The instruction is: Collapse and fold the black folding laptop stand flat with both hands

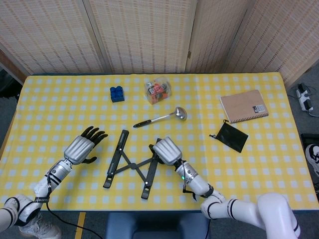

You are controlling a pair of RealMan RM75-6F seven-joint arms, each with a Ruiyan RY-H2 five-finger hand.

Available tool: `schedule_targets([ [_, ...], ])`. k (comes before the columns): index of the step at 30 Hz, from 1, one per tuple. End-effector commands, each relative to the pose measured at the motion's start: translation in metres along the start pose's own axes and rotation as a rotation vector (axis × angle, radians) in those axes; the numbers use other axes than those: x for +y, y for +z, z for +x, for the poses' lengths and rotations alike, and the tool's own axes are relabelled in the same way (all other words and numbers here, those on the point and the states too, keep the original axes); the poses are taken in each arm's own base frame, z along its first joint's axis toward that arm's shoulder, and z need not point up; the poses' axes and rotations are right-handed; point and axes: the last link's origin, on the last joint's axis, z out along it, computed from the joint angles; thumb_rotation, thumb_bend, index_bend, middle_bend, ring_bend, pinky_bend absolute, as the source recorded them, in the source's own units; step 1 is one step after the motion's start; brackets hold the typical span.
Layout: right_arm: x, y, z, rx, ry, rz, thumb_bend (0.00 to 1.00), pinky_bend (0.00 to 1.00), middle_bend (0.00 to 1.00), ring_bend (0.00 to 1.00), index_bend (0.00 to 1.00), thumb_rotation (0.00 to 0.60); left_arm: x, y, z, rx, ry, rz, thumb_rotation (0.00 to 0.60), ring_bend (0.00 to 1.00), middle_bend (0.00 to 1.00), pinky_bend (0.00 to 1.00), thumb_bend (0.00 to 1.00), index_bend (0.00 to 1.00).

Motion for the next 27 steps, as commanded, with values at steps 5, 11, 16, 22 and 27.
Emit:
schedule_targets([
  [5, -0.006, -0.027, 0.040, 0.054, 0.040, 0.034, 0.25, 0.90, 0.86, 0.95, 0.57, 0.600, 0.005, 0.035, -0.007, 0.041, 0.117, -0.021, 0.600, 0.04, 0.13, 0.04, 0.20, 0.10],
  [11, -0.007, -0.035, 0.040, 0.023, 0.006, 0.030, 0.25, 0.90, 0.86, 0.95, 0.57, 0.600, 0.013, 0.046, -0.012, 0.100, 0.178, -0.051, 0.600, 0.09, 0.14, 0.11, 0.12, 0.11],
  [16, -0.010, -0.037, 0.024, -0.040, -0.023, 0.034, 0.25, 0.90, 0.86, 0.95, 0.57, 0.600, 0.021, 0.055, -0.018, 0.101, 0.187, -0.071, 0.600, 0.10, 0.14, 0.12, 0.05, 0.12],
  [22, -0.012, -0.036, 0.011, -0.071, -0.037, 0.036, 0.25, 0.90, 0.86, 0.95, 0.57, 0.600, 0.034, 0.065, -0.023, 0.123, 0.146, -0.093, 0.600, 0.10, 0.14, 0.06, 0.05, 0.12],
  [27, -0.010, -0.035, 0.008, -0.079, -0.030, 0.023, 0.25, 0.90, 0.86, 0.95, 0.57, 0.600, 0.042, 0.072, -0.029, 0.110, 0.150, -0.111, 0.600, 0.10, 0.14, 0.05, 0.05, 0.12],
])
